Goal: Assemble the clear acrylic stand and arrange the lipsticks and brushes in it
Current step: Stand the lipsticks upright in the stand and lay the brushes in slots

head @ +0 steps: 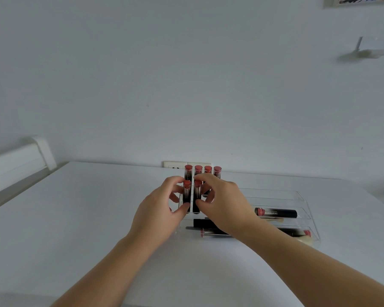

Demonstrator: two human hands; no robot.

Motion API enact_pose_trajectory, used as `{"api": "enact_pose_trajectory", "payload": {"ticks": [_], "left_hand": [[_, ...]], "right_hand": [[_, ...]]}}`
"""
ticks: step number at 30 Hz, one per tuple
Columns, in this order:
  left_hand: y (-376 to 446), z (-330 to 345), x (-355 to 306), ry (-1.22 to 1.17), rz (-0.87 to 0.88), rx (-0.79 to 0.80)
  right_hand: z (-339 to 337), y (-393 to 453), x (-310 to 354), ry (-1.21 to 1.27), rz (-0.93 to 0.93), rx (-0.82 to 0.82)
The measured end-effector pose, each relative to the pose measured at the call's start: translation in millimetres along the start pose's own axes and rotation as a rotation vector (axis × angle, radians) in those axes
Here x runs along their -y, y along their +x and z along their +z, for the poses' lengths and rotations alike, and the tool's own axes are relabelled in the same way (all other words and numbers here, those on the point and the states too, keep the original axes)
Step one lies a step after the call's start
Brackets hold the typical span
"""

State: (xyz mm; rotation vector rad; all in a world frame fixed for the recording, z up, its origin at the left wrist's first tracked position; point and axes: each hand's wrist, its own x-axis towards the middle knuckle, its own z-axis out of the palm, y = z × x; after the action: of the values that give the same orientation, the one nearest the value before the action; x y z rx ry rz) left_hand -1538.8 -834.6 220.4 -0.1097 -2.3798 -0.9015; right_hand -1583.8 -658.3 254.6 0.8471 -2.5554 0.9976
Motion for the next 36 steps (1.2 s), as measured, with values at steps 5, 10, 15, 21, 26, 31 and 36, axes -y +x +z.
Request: {"api": "enact_pose_trajectory", "payload": {"ticks": [5,10,15,21,26,31,36], "left_hand": [[0.5,1.1,0.9,-0.022,-0.024,0.000],[-0.8,2.9,3.3,-0.109,-0.063,-0.006],[-1.5,3.9,2.9,-0.134,-0.076,-0.016],[-1.1,4.3,3.5,-0.125,-0.069,-0.033],[-0.9,4.1,3.1,-0.112,-0.057,-0.037],[-0.9,3.4,3.9,-0.101,-0.044,-0.035],[-1.5,4.0,4.4,-0.115,-0.040,-0.037]], "right_hand": [[-0.2,-1.2,-0.4,-0.003,0.002,0.002],[0.0,-1.4,-0.9,-0.011,-0.003,0.009],[-0.2,-2.0,-0.4,-0.005,0.014,0.010],[2.1,-1.1,-1.6,0.026,0.051,-0.006],[3.3,-0.8,-1.9,0.020,0.048,-0.010],[3.1,-1.6,-1.7,0.028,0.051,-0.008],[3.0,-2.3,-1.8,0.035,0.048,-0.009]]}}
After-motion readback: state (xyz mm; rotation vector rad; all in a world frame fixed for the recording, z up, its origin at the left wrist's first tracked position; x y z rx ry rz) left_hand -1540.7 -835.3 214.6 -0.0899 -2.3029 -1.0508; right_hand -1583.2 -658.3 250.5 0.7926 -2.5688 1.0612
